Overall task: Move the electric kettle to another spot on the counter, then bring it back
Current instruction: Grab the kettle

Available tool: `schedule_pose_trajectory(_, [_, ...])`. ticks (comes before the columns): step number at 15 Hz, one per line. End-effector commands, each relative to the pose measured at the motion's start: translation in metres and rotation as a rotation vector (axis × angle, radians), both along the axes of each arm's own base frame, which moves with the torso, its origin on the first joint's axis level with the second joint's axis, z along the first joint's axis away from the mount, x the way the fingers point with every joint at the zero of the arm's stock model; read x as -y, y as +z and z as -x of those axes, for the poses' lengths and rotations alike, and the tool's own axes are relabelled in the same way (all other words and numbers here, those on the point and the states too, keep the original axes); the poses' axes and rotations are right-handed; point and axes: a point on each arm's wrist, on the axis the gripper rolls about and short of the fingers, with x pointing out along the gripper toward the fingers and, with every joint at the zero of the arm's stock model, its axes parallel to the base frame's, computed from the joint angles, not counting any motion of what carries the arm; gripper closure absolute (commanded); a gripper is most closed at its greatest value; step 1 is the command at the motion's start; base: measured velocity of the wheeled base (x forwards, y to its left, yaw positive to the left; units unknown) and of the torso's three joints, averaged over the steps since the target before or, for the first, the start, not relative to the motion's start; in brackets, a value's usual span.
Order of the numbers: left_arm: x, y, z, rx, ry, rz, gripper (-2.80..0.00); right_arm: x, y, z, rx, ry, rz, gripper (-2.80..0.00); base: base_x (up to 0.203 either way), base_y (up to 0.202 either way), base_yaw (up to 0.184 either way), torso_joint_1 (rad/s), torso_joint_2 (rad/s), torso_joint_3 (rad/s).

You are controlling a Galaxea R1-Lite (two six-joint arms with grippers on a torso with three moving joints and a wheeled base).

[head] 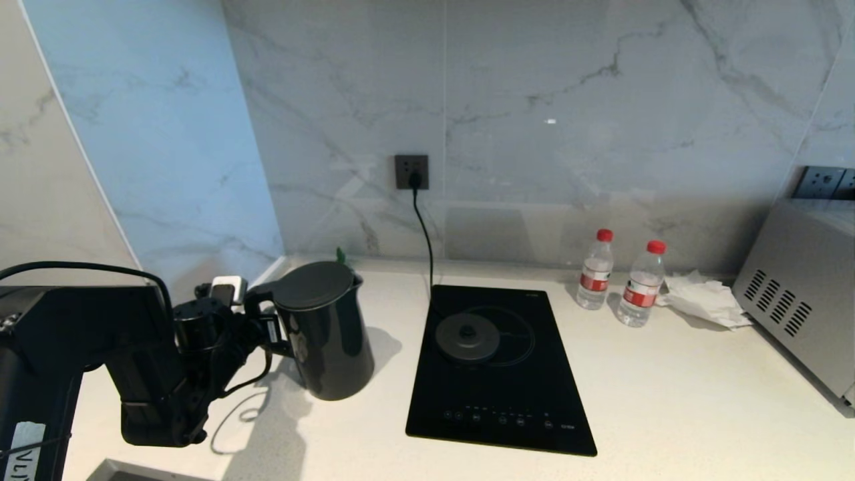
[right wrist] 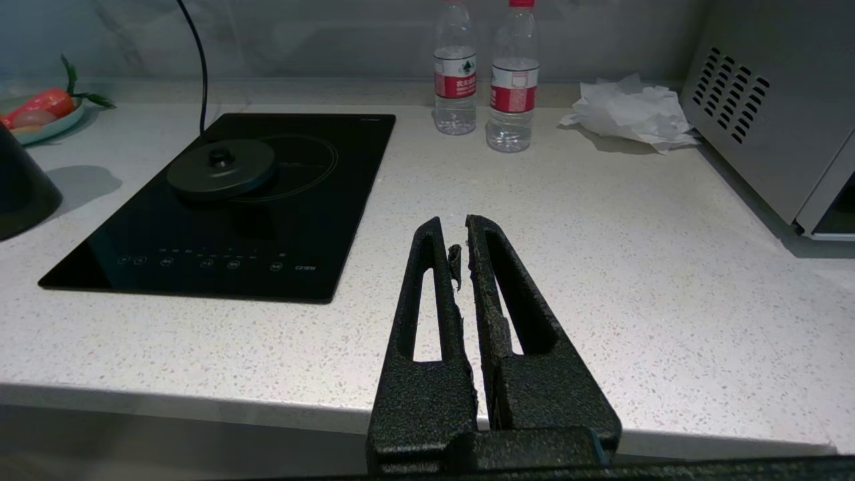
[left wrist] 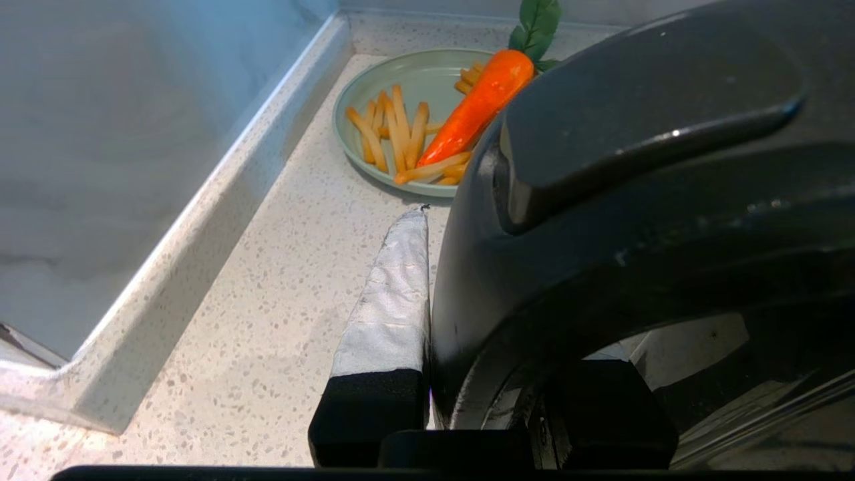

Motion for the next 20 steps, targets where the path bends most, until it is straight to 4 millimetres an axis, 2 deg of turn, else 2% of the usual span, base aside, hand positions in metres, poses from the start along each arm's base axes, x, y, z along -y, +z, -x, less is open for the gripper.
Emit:
schedule_pose_trajectory(1, [0.001,0.006,0.002,0.016,0.002,0.015,0.0,0.0,0.0,0.0,0.001,0.0,0.001,0.0,0.0,0.0,0.0,0.0,0.0,0.0])
schedule_pose_trajectory(5, [0.005,0.025,0.005,0.065,-0.006,0.017,0.0,0.0,0.0,0.0,0.001,0.0,0.001,0.0,0.0,0.0,0.0,0.0,0.0,0.0])
schedule_pose_trajectory(11, [0.02,0.042,0.011,0.097,-0.047,0.029,0.0,0.0,0.0,0.0,0.0,0.0,0.001,0.0,0.0,0.0,0.0,0.0,0.0,0.0])
schedule_pose_trajectory(15, [0.04,0.041,0.012,0.082,-0.074,0.027,0.0,0.0,0.0,0.0,0.001,0.0,0.001,0.0,0.0,0.0,0.0,0.0,0.0,0.0])
schedule_pose_trajectory(20, [0.075,0.04,0.016,0.053,-0.118,0.02,0.0,0.0,0.0,0.0,0.0,0.0,0.001,0.0,0.0,0.0,0.0,0.0,0.0,0.0])
